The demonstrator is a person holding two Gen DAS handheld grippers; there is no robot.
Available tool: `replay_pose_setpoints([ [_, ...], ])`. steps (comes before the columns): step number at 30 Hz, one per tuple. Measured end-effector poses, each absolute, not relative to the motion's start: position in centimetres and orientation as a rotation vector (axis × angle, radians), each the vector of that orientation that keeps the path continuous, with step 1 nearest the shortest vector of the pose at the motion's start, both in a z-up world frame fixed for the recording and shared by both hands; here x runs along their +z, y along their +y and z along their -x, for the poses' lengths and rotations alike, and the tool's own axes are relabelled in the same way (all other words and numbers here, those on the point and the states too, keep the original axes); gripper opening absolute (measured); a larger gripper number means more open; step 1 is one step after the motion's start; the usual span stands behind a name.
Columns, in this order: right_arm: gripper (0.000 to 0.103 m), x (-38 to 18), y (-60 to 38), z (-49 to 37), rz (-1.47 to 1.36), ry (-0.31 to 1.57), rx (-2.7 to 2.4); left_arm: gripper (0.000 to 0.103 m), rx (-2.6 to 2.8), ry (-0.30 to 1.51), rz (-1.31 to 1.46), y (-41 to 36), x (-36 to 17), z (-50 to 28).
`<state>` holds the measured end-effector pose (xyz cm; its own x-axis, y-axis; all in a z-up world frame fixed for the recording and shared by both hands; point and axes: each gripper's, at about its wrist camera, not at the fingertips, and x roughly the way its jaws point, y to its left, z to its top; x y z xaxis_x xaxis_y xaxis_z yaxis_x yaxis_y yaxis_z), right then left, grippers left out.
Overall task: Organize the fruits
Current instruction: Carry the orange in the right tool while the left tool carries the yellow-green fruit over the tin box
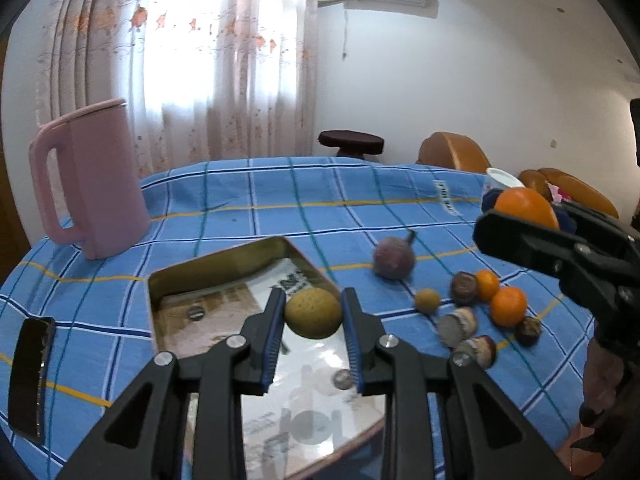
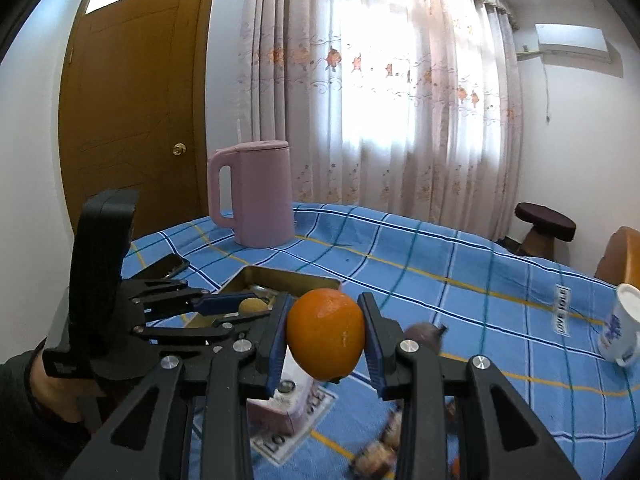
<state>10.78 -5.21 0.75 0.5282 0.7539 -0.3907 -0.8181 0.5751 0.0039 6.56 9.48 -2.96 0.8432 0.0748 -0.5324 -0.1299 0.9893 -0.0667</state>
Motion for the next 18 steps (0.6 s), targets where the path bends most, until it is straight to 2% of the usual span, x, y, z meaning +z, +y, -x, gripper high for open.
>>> replay_pose_setpoints([
  [8, 0.036, 0.0, -1.0, -12.8, 0.190, 0.429, 0.988, 0.029, 0.149, 0.577, 0.121, 12.1, -3.5, -7.0],
  [18, 0.036, -3.6, 1.3, -14.1, 0.202, 0.511, 0.986, 0.029, 0.167, 0.609, 0.128, 13.1, -4.3, -7.3],
])
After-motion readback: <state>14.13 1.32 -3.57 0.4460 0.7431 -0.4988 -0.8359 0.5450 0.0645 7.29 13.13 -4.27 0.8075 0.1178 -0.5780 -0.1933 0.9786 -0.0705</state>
